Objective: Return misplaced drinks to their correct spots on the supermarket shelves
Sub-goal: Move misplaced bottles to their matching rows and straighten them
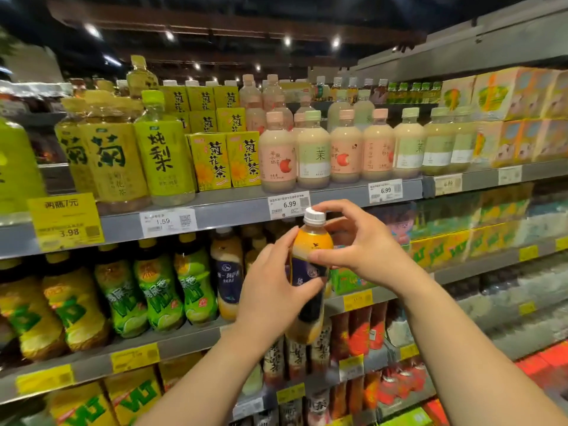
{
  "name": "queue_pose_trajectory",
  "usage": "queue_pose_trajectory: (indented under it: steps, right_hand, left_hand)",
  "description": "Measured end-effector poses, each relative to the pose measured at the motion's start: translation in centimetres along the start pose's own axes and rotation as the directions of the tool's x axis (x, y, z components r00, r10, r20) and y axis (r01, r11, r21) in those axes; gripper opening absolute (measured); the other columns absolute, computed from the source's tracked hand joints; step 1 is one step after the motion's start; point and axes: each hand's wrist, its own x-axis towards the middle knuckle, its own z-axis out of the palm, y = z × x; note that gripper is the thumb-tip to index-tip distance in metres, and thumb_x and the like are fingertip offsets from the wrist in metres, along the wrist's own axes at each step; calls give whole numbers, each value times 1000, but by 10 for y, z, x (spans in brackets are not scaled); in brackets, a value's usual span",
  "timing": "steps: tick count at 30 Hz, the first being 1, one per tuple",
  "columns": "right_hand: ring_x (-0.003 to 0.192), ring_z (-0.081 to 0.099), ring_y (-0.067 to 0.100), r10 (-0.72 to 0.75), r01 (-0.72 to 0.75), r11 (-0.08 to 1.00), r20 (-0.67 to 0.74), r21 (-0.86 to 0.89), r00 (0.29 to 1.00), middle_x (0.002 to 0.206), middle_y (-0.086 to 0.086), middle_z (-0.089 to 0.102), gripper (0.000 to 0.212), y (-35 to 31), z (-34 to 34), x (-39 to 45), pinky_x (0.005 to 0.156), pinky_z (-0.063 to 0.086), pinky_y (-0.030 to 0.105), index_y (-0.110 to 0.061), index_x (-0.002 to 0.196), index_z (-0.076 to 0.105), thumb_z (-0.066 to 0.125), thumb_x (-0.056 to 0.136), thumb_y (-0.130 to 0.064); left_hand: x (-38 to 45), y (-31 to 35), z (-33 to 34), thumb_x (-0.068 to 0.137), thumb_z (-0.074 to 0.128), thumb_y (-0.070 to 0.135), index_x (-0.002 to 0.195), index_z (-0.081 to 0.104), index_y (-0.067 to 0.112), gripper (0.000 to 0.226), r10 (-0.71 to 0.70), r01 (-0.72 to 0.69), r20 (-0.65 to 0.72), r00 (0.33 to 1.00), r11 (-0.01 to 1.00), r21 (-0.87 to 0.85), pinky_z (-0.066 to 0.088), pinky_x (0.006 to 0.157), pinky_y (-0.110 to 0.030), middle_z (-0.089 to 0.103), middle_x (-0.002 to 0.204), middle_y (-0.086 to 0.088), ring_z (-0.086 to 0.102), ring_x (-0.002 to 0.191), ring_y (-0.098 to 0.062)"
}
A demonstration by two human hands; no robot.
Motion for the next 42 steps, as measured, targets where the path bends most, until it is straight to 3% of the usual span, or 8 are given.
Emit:
queue_pose_trajectory:
  steps: [4, 8, 11, 15, 23, 29, 36, 42]
  right_hand:
    - [86, 73, 17, -2, 2, 1000, -36, 2, 999, 103, 0, 72, 63, 18, -1, 3, 75, 60, 51, -49, 112, 61, 90, 65, -19]
    - [86, 73, 15, 0, 0, 1000, -33, -3, 999, 102, -3, 73, 63, 28, -4, 9, 79, 59, 50, -49, 111, 61, 91, 63, -21]
    - [87, 72, 10, -6, 5, 1000, -26, -26, 1000, 102, -6, 72, 63, 32, -6, 11, 84, 58, 45, -51, 111, 60, 91, 65, -20]
    - [89, 71, 11, -2, 0, 999, -36, -49, 999, 103, -8, 72, 63, 42, -9, 10, 84, 58, 43, -54, 112, 59, 90, 65, -25]
    - [95, 70, 8, 16, -17, 999, -15, -47, 1000, 110, -7, 69, 65, 61, -15, 5, 86, 58, 42, -54, 115, 58, 90, 65, -30]
    - [96, 69, 2, 24, -25, 999, -23, -40, 999, 110, -9, 68, 65, 67, -14, 9, 87, 57, 35, -57, 112, 58, 91, 65, -28]
    - [93, 68, -3, 14, -15, 999, -29, -35, 999, 108, -11, 68, 65, 65, -8, 13, 83, 55, 25, -59, 109, 57, 91, 65, -26]
    - [99, 68, 5, -3, 4, 999, 11, -38, 1000, 108, -11, 69, 63, 60, 10, 22, 88, 56, 40, -57, 112, 56, 89, 66, -29]
  left_hand:
    - [0, -9, -3, 82, 67, 55, 147, 33, 38, 75, -34, 33, 108, 994, 999, 8, 44, 96, -20, 57, 128, 18, 53, 114, 4]
    - [16, -31, -12, 93, 60, 34, 140, 50, 22, 49, -142, 145, -35, 989, 985, 91, 38, 91, -12, 64, 123, 4, 60, 112, -8]
    - [31, -48, -10, 89, 63, 37, 141, 47, 16, 59, -180, 182, -39, 983, 929, 323, 42, 100, -27, 56, 133, -3, 56, 119, -16]
    - [46, -52, 1, 84, 64, 48, 135, 45, 12, 65, -258, 242, -46, 965, 815, 526, 48, 89, -38, 48, 126, -8, 51, 117, -28]
    - [76, -53, 19, 83, 63, 55, 110, 56, 17, 47, -282, 169, 16, 959, 620, 766, 55, 73, -38, 64, 106, -7, 62, 97, -29]
    - [81, -59, 29, 80, 71, 51, 112, 56, 18, 49, -385, 196, 75, 920, 617, 762, 53, 71, -37, 64, 108, -7, 65, 97, -29]
    - [59, -65, 19, 78, 74, 49, 130, 30, 23, 73, -273, 124, 89, 958, 672, 730, 56, 66, -39, 63, 102, -4, 65, 88, -28]
    - [24, -71, 5, 76, 72, 50, 125, 29, 34, 67, -176, 89, 80, 981, 781, 619, 55, 68, -38, 57, 115, 0, 64, 92, -26]
